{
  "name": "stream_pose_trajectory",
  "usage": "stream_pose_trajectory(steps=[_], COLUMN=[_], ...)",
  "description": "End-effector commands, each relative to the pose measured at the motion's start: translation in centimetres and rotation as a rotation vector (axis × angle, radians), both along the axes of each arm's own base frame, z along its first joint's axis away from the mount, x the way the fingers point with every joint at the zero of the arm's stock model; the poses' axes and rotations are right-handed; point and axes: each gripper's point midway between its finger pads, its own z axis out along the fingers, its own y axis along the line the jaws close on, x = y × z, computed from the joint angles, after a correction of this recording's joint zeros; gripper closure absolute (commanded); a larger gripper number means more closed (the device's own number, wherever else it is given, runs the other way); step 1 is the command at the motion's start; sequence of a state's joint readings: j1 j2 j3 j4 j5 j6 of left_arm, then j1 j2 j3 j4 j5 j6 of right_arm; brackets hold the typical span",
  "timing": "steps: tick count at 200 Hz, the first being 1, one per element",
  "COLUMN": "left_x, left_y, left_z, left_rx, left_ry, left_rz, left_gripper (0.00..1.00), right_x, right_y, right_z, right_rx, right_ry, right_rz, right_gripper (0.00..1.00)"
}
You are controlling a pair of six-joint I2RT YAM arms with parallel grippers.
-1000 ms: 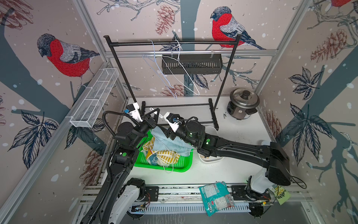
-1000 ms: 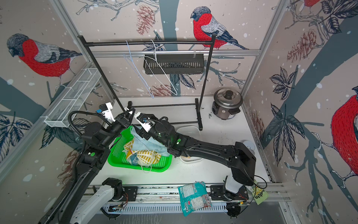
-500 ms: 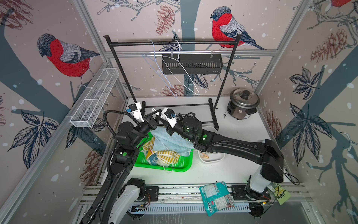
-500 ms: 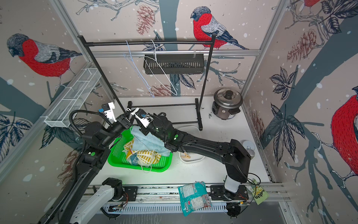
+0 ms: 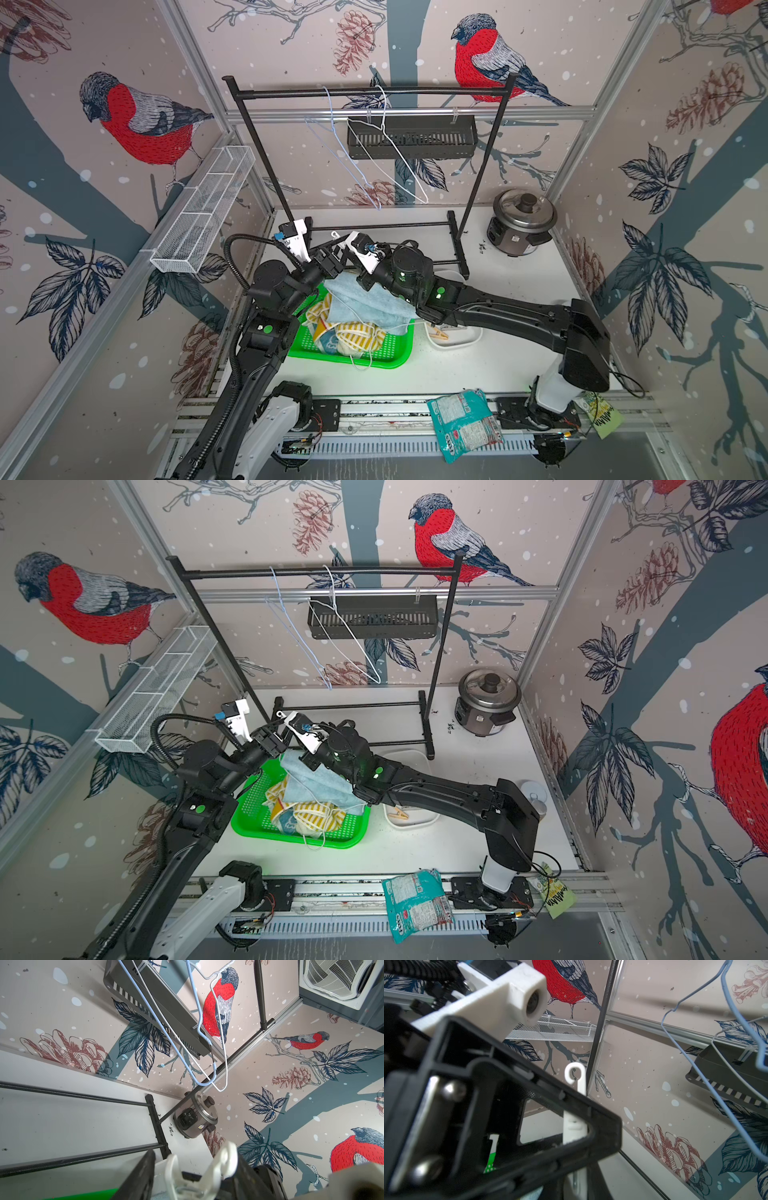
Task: Remove the clothespins securing towels to the hanger
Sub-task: Place the clothespin in the storage box.
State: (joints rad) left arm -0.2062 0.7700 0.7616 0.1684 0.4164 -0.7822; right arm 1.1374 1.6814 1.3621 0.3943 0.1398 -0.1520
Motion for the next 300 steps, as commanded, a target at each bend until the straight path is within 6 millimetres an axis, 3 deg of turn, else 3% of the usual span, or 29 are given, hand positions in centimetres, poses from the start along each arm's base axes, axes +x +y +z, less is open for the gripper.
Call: stream_pose_trajectory(steps=[1,42,67,114,138,144,183,229,268,289,300], left_x=[-0.2,-0.9,-1.5,-2.1,-2.1,-2.1,-1.8,-1.6,-1.2,-1.1,-1.0], left_y=[0.6,1.8,2.9,5.0,6.2,6.6,7.5,7.8,7.6,7.6,7.6], left_z=[1.0,2.4,3.0,2.9,2.5,2.3,1.8,2.1,1.8,1.9,1.8], left_rx=[0.012,0.013,0.041,0.11,0.138,0.142,0.171,0.173,0.16,0.161,0.164], left_ry=[-0.037,-0.103,-0.152,-0.199,-0.183,-0.177,-0.16,-0.153,-0.133,-0.137,-0.135], left_rz=[0.04,0.103,0.165,0.294,0.364,0.383,0.437,0.459,0.451,0.45,0.451], left_gripper=[0.31,0.18,0.17,0.17,0.17,0.17,0.17,0.16,0.16,0.16,0.16], right_x=[0.2,0.7,1.1,1.3,1.1,0.8,0.5,-0.1,-0.1,-0.3,-0.2], right_y=[-0.9,-3.4,-6.0,-13.8,-17.7,-18.9,-23.9,-26.5,-27.2,-27.2,-27.2], right_z=[0.3,-1.1,-2.6,-5.2,-7.8,-7.6,-12.3,-19.2,-23.3,-24.7,-25.0], right_rx=[0.015,-0.043,-0.113,-0.178,-0.232,-0.219,-0.236,-0.257,-0.314,-0.338,-0.338], right_ry=[0.02,0.055,0.099,0.224,0.313,0.33,0.484,0.686,0.798,0.828,0.829], right_rz=[-0.034,-0.121,-0.197,-0.366,-0.461,-0.477,-0.56,-0.567,-0.568,-0.555,-0.555], right_gripper=[0.95,0.96,0.96,0.96,0.96,0.96,0.96,0.96,0.95,0.85,0.72])
